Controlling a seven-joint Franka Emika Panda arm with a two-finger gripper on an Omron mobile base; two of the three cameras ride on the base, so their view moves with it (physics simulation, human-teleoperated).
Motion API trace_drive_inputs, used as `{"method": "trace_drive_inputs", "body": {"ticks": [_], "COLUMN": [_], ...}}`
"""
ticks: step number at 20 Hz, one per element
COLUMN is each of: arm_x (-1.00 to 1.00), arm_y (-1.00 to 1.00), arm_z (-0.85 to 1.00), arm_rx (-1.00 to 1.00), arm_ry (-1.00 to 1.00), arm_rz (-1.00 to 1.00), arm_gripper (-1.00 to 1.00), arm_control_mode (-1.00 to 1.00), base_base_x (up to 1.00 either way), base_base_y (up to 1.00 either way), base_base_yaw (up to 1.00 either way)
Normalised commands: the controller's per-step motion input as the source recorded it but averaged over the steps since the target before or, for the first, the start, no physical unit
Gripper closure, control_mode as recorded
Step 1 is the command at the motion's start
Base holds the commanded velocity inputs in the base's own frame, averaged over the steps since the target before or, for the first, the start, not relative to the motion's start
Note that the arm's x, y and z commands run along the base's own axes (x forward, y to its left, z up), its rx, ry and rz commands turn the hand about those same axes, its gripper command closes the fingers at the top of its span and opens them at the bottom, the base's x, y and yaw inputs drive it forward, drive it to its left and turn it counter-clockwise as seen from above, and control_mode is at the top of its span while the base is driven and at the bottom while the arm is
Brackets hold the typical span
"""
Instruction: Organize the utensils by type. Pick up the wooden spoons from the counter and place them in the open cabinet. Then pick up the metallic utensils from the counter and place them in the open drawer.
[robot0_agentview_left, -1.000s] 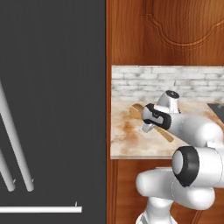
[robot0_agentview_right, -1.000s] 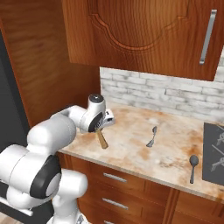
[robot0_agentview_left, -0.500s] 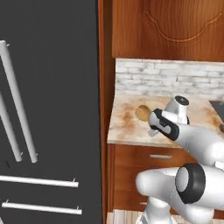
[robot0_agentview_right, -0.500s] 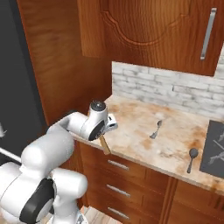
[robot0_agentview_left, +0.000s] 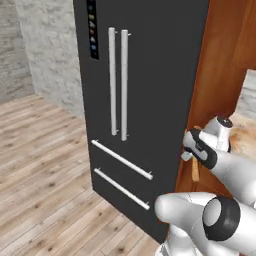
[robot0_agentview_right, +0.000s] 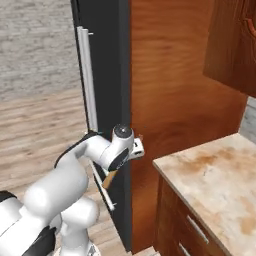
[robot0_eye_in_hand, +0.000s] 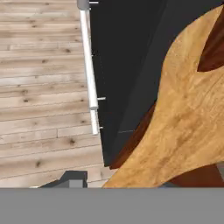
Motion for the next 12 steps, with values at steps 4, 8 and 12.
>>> {"method": "trace_drive_inputs", "body": {"ticks": [4, 8, 12], "arm_x": [0.0, 0.0, 0.0], "arm_y": [0.0, 0.0, 0.0], "arm_z": [0.0, 0.0, 0.0], "arm_rx": [0.0, 0.0, 0.0], "arm_ry": [0.0, 0.0, 0.0], "arm_rz": [0.0, 0.0, 0.0], "arm_gripper": [1.0, 1.0, 1.0], "arm_control_mode": [1.0, 1.0, 1.0], "base_base_x": [-0.19, -0.45, -0.43], "base_base_y": [0.01, -0.01, 0.0], "base_base_yaw": [1.0, 1.0, 0.76]}}
